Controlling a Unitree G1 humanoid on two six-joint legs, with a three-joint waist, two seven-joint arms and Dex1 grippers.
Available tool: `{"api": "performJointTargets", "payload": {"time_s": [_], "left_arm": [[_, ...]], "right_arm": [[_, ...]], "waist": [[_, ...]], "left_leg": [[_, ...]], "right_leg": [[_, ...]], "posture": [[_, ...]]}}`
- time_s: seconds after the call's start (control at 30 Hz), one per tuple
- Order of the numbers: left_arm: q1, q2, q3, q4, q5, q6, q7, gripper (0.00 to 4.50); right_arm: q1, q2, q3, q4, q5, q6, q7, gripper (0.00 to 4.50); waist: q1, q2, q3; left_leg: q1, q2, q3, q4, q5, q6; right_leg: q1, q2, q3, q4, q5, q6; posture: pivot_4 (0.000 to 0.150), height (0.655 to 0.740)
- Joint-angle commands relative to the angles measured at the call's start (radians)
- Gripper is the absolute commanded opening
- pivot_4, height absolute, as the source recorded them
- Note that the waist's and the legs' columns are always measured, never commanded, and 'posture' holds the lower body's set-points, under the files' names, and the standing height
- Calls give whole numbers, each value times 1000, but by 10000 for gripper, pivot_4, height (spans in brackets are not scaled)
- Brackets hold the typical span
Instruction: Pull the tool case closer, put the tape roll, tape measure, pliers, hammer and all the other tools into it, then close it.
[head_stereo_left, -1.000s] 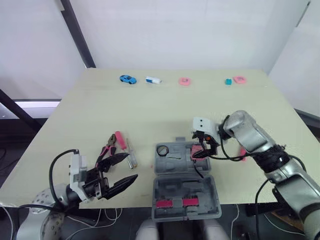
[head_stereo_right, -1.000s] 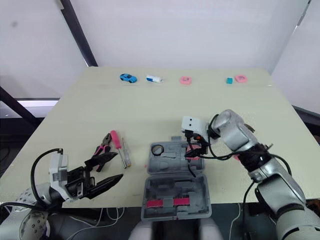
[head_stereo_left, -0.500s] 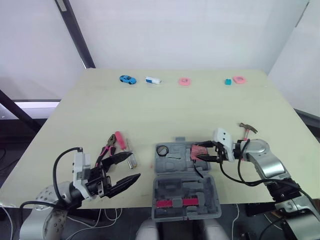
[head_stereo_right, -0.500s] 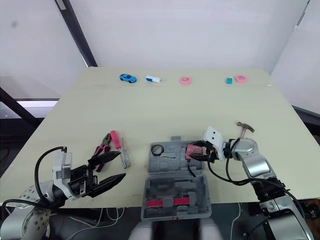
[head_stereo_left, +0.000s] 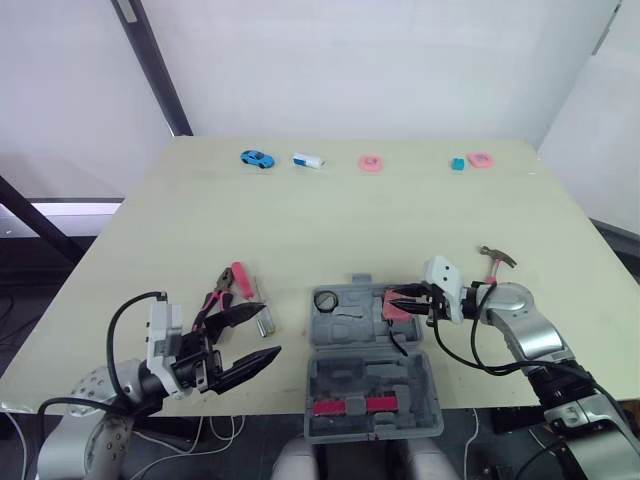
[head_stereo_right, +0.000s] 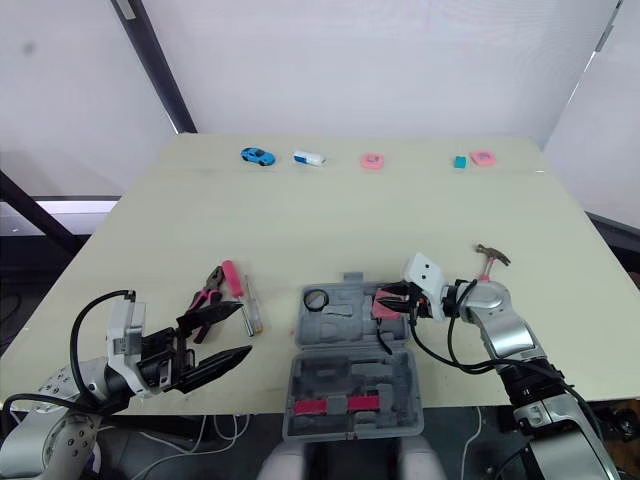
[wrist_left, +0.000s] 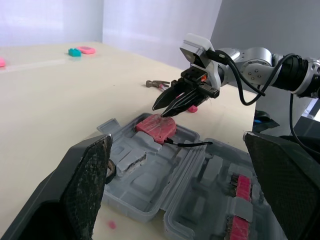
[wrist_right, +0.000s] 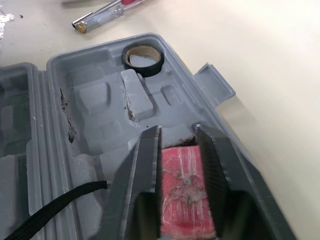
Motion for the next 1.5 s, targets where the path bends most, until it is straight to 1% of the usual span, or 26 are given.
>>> {"api": "performJointTargets", "payload": {"time_s": [0.03, 0.4, 0.57, 0.77, 0.9, 1.07, 1.13, 1.2, 1.33, 1.4, 1.47, 1.5], "left_arm": [[-4, 11, 13, -22, -17, 0, -6, 45000], [0, 10, 11, -32, -18, 8, -3, 45000], [-8, 14, 7, -30, -17, 12, -5, 45000], [-25, 19, 5, -18, -13, 16, -11, 45000], [-33, 19, 3, -13, -12, 17, -11, 45000], [-36, 15, -1, -9, -8, 15, -10, 45000], [-35, 12, -3, -8, -5, 12, -8, 45000], [-34, 7, -2, -6, -4, 11, -2, 45000], [-18, -13, 6, 1, 3, 7, 29, 45000], [-7, -30, 13, 12, 13, 1, 61, 45000], [12, -52, 22, 40, 49, -26, 103, 45000], [29, -60, 28, 51, 55, -27, 116, 45000]], "right_arm": [[8, -6, -9, -21, 11, -18, -5, 14014], [49, -28, -1, 23, -24, -68, -26, 14014], [27, -24, 28, 109, -76, -121, -45, 14014], [-35, -5, 46, 214, -99, -166, -48, 14014], [-67, 12, 55, 266, -98, -143, -30, 14014], [-91, 29, 67, 339, -87, -11, 15, 14014], [-90, 28, 64, 350, -91, -26, 17, 14014], [-89, 27, 30, 327, -65, -51, 8, 14014], [-49, 52, -123, 171, 72, -125, -49, 14014], [-4, 48, -173, 75, 128, -94, -68, 14014], [65, 22, -209, -24, 159, -36, -87, 14014], [111, 9, -232, -64, 171, -51, -91, 14014]], "waist": [[0, 0, 0], [1, 0, 0], [0, 0, 0], [1, -1, -1], [-2, -1, -1], [-3, -3, -3], [-2, -3, -4], [-2, -3, -4], [1, -2, -3], [1, 0, -2], [1, 0, -2], [2, 0, -2]], "left_leg": [[0, 0, 0, 0, 0, 0], [0, 0, 0, 0, 0, 0], [1, 0, 0, 0, 0, 0], [1, 0, 0, 1, 0, 0], [1, 0, 0, 1, 0, 0], [2, 0, 0, 1, 0, 0], [3, 0, 0, 1, 0, 0], [3, 0, 0, 1, 0, 0], [2, 0, -1, 1, 0, 0], [1, 0, -1, 1, 0, 0], [1, 0, -1, 0, 0, 0], [1, 0, -1, 0, 0, 0]], "right_leg": [[0, 0, 0, 0, 0, 0], [0, 0, 0, 0, 0, 0], [0, 0, 0, 0, 0, 0], [1, 0, 0, 0, 0, 0], [1, 0, 0, 0, 0, 0], [2, 0, 0, 1, 0, 0], [2, 0, 0, 1, 0, 0], [3, 0, 0, 1, 0, 0], [2, 0, 0, 0, 0, 0], [1, 0, 0, 0, 0, 0], [1, 0, 0, 0, 1, 1], [1, 0, 0, 0, 1, 1]], "posture": [[1500, 7400], [1500, 7400], [1500, 7400], [1500, 7400], [1500, 7400], [1500, 7400], [1500, 7400], [1500, 7400], [1500, 7400], [1500, 7400], [1500, 7400], [1500, 7400]]}}
